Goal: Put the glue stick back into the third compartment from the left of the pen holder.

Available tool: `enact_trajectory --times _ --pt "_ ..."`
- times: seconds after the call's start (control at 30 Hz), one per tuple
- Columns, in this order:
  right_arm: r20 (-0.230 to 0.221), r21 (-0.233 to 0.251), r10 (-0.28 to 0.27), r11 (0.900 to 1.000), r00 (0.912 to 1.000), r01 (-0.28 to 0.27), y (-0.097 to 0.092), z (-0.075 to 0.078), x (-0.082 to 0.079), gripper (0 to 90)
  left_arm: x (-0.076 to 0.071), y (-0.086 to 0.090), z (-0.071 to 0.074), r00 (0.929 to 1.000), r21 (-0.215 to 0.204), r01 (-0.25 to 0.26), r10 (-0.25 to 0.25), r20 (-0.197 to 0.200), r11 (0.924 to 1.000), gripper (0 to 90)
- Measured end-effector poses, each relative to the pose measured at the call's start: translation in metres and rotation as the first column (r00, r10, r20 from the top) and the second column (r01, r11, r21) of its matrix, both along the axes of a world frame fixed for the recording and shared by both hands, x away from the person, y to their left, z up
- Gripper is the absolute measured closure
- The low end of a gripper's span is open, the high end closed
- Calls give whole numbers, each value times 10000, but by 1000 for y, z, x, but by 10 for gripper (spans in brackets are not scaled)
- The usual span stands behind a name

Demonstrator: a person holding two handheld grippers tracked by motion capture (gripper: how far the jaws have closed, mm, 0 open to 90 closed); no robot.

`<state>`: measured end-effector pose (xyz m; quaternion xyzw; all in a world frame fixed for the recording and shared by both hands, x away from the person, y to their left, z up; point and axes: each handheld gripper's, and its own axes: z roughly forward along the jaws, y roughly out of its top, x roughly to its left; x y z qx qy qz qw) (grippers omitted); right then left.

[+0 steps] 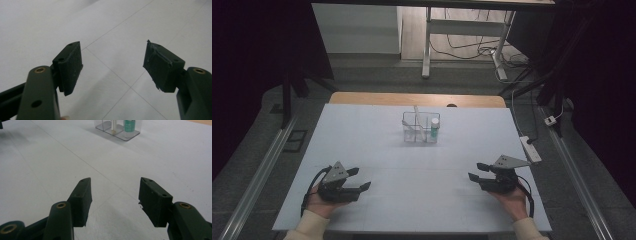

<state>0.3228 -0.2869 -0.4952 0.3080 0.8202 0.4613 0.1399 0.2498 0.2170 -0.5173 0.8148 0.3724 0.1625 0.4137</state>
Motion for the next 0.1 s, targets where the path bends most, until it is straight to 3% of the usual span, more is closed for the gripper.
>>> enact_trajectory --times 0.1 --pt "37 -71 110 9999 9999 -110 1 0 -1 426 0 0 0 10000 30 11 -11 -1 10000 308"
